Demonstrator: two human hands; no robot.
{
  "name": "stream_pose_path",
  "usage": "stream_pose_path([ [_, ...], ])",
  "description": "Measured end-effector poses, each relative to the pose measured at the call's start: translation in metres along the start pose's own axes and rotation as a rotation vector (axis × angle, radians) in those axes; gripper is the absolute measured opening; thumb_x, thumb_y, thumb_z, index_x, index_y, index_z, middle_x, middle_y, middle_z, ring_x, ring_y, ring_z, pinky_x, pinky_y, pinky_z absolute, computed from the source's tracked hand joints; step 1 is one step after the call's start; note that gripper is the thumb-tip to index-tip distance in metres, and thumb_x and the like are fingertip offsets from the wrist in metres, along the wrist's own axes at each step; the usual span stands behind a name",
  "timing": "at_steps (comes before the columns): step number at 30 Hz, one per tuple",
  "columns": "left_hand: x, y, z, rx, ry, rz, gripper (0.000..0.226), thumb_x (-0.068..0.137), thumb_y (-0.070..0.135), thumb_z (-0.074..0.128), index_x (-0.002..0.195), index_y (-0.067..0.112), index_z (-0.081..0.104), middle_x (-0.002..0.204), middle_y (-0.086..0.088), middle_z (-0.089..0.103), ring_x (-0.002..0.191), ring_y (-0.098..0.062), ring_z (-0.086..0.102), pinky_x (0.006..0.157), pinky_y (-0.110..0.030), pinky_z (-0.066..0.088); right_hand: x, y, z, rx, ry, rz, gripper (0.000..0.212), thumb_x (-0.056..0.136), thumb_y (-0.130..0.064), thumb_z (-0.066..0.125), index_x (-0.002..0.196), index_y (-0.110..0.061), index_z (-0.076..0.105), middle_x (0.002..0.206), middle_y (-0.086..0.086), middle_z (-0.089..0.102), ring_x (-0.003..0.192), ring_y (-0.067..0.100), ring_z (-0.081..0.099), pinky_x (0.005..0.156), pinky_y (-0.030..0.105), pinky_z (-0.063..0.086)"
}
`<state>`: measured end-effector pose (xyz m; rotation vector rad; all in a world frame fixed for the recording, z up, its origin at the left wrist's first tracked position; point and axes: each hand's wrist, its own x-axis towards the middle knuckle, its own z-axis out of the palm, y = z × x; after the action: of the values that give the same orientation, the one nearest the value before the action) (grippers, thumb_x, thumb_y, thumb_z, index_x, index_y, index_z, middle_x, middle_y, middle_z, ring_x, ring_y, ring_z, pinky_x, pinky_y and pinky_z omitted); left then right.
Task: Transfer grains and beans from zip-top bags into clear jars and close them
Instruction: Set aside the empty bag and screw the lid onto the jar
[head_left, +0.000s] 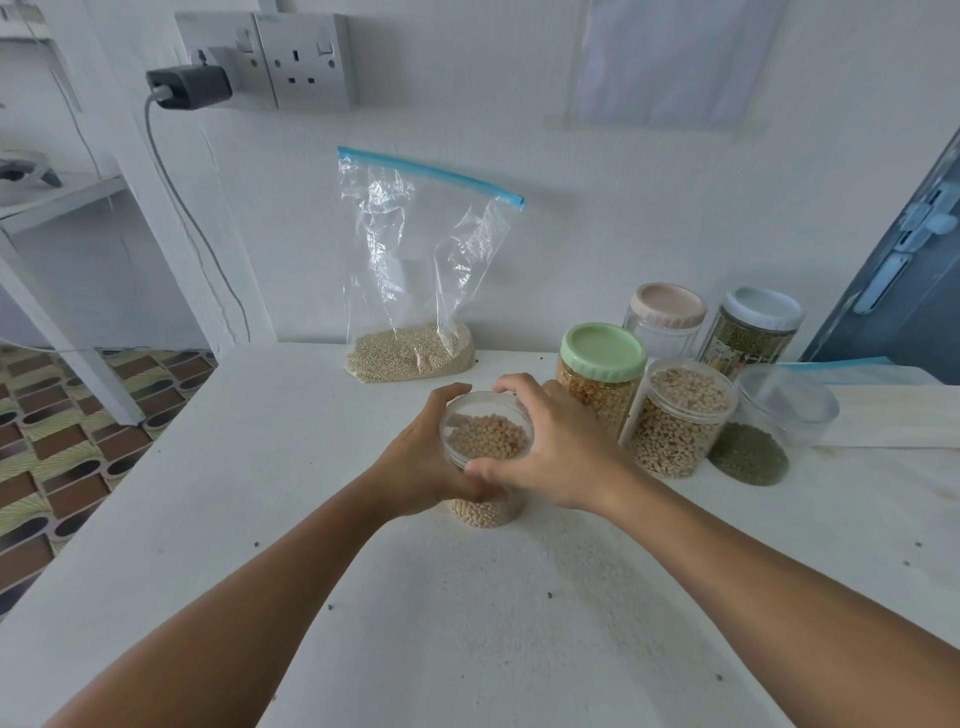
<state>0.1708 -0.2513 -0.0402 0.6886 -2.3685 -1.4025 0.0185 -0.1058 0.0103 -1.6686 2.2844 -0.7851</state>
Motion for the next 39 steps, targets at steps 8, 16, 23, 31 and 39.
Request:
stream_pose_path([
  [8, 0.003, 0.003, 0.001, 0.034, 0.003, -0.012, 0.128, 0.043, 0.055, 0.101, 0.149, 0.046, 0.030, 0.129, 0.012, 0.061, 0.114, -0.008, 0.067, 0.102, -0.042, 0.058, -0.004, -0.001, -0.008, -0.117, 0.026, -0.006, 0.098, 0.077, -0.082, 0.065, 0.154, -0.033, 0.028, 0.141, 0.003, 0.045, 0.132, 0.020, 0.043, 0.106, 0.040, 0.045],
  [16, 0.005, 0.004, 0.003, 0.068, 0.001, -0.031, 0.135, 0.033, 0.077, 0.095, 0.147, 0.047, 0.029, 0.133, 0.008, 0.060, 0.124, -0.012, 0.062, 0.108, -0.047, 0.053, -0.005, 0.039, -0.045, -0.546, 0.387, 0.093, 0.078, 0.081, -0.059, 0.077, 0.146, -0.026, 0.050, 0.149, 0.019, 0.037, 0.128, 0.042, 0.043, 0.100, 0.052, 0.048],
  [23, 0.008, 0.004, 0.005, 0.069, 0.010, -0.042, 0.132, 0.034, 0.077, 0.096, 0.145, 0.049, 0.031, 0.133, 0.010, 0.061, 0.124, -0.013, 0.063, 0.107, -0.049, 0.053, -0.005, 0.049, -0.045, -0.463, 0.321, 0.098, 0.069, 0.086, -0.039, 0.081, 0.146, -0.027, 0.049, 0.153, 0.012, 0.035, 0.133, 0.036, 0.045, 0.094, 0.044, 0.055],
  [31, 0.012, 0.006, 0.009, 0.084, -0.003, -0.035, 0.128, 0.036, 0.074, 0.096, 0.144, 0.050, 0.031, 0.134, 0.010, 0.058, 0.125, -0.011, 0.060, 0.107, -0.047, 0.053, 0.023, 0.055, -0.053, -0.564, 0.300, 0.134, 0.068, 0.086, -0.044, 0.080, 0.143, -0.026, 0.048, 0.150, 0.017, 0.039, 0.125, 0.037, 0.053, 0.097, 0.050, 0.052],
  [39, 0.025, 0.011, 0.016, 0.100, -0.020, -0.035, 0.125, 0.038, 0.070, 0.095, 0.142, 0.050, 0.030, 0.134, 0.010, 0.058, 0.125, -0.011, 0.060, 0.108, -0.046, 0.052, 0.059, 0.073, -0.060, -0.760, 0.346, 0.129, 0.068, 0.085, -0.060, 0.073, 0.143, -0.032, 0.049, 0.138, 0.011, 0.053, 0.125, 0.032, 0.047, 0.099, 0.048, 0.038],
])
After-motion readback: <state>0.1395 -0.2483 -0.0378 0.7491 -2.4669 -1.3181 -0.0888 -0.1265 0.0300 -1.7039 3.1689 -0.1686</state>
